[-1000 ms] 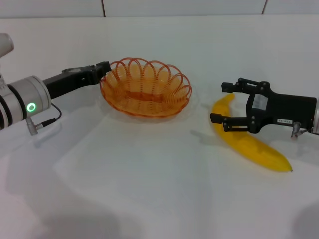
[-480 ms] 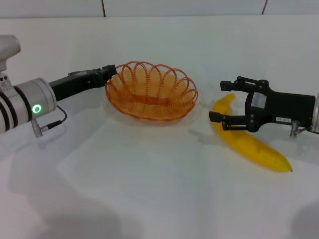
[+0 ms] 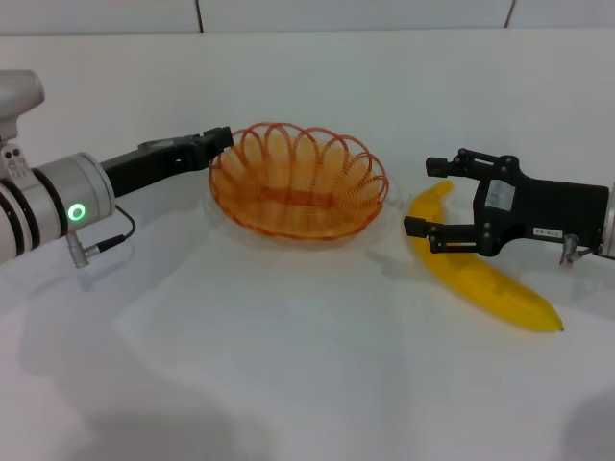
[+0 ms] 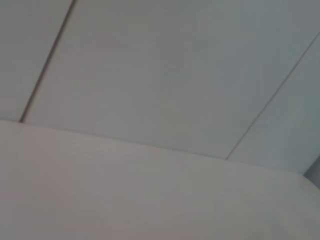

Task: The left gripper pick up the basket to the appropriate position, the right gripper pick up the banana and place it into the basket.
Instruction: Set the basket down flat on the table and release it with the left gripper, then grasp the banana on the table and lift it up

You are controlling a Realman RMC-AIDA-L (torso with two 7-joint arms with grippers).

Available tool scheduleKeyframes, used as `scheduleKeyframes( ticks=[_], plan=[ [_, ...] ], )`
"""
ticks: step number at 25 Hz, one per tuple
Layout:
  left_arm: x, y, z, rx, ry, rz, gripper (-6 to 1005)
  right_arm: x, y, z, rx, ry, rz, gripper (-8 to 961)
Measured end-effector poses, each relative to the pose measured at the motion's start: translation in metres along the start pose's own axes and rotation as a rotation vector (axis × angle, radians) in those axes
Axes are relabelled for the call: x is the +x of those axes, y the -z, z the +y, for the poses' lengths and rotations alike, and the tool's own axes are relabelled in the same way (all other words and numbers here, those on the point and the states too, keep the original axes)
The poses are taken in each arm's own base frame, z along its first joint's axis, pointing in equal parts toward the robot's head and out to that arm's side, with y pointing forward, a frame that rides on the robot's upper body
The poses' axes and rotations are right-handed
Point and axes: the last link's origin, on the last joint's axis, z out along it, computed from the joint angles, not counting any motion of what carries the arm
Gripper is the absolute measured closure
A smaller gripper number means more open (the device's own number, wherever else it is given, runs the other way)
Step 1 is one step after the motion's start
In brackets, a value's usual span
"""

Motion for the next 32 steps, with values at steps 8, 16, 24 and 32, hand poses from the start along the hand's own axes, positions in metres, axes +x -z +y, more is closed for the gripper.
scheduleKeyframes(
  ticks=[8,16,24,32],
  plan=[
    [0.001,0.004,0.003,-0.028,0.014,0.044,822,0.001,0.001,0.0,0.002,-0.002,0.002,65],
    [0.018,0.047,0.0,-0.127,-0.154,0.159,529,0.004,0.008,0.0,0.015,-0.012,0.005,64],
    [-0.035,0.116,-0.011,-0.167,-0.435,-0.076,224,0.007,0.019,0.0,0.046,-0.03,-0.011,65],
    [-0.066,0.131,-0.018,-0.113,-0.545,-0.072,196,0.014,0.024,0.005,0.046,-0.044,0.004,64]
  ],
)
